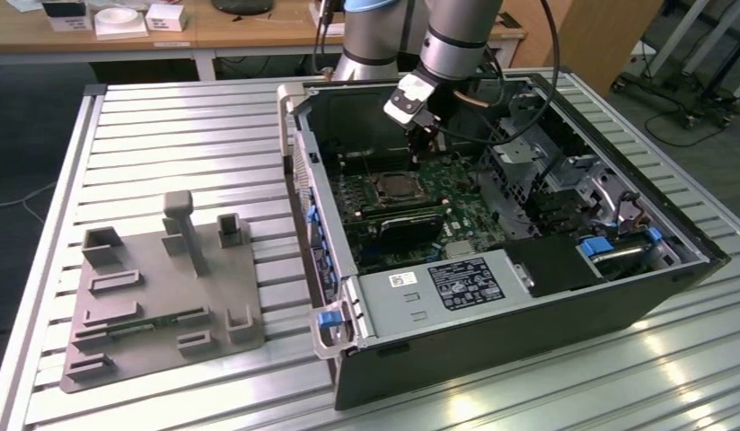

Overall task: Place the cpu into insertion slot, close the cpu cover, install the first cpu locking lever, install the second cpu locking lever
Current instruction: 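Close the cpu cover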

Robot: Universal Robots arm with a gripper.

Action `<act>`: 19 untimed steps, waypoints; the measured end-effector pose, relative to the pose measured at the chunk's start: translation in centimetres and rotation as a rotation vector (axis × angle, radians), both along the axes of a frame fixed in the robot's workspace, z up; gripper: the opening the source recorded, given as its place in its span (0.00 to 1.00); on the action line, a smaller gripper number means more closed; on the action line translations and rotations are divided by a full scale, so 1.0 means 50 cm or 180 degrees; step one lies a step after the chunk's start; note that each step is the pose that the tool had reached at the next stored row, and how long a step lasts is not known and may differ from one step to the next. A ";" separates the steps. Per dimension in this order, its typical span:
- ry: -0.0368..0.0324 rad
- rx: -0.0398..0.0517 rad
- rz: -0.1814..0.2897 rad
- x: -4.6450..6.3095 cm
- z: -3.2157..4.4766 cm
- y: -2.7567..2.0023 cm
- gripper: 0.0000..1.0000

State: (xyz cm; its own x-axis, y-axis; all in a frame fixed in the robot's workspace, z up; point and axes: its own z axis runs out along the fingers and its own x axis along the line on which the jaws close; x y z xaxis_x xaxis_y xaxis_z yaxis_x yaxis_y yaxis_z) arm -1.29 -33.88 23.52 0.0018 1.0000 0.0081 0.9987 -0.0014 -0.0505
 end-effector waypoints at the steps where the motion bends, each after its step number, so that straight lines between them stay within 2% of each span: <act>1: 0.0000 0.0000 0.0000 -0.001 0.000 0.0000 0.10; 13: -0.0002 0.0000 -0.0001 -0.005 0.000 0.0000 0.10; 16: -0.0059 -0.0004 0.0006 -0.010 0.000 0.0000 0.10; 19: -0.0104 -0.0008 0.0010 -0.017 -0.001 0.0001 0.10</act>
State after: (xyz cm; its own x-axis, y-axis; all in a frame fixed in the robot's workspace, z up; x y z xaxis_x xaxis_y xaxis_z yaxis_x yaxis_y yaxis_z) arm -2.13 -33.88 23.48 -0.0016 1.0000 0.0056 0.9998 0.0017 -0.0180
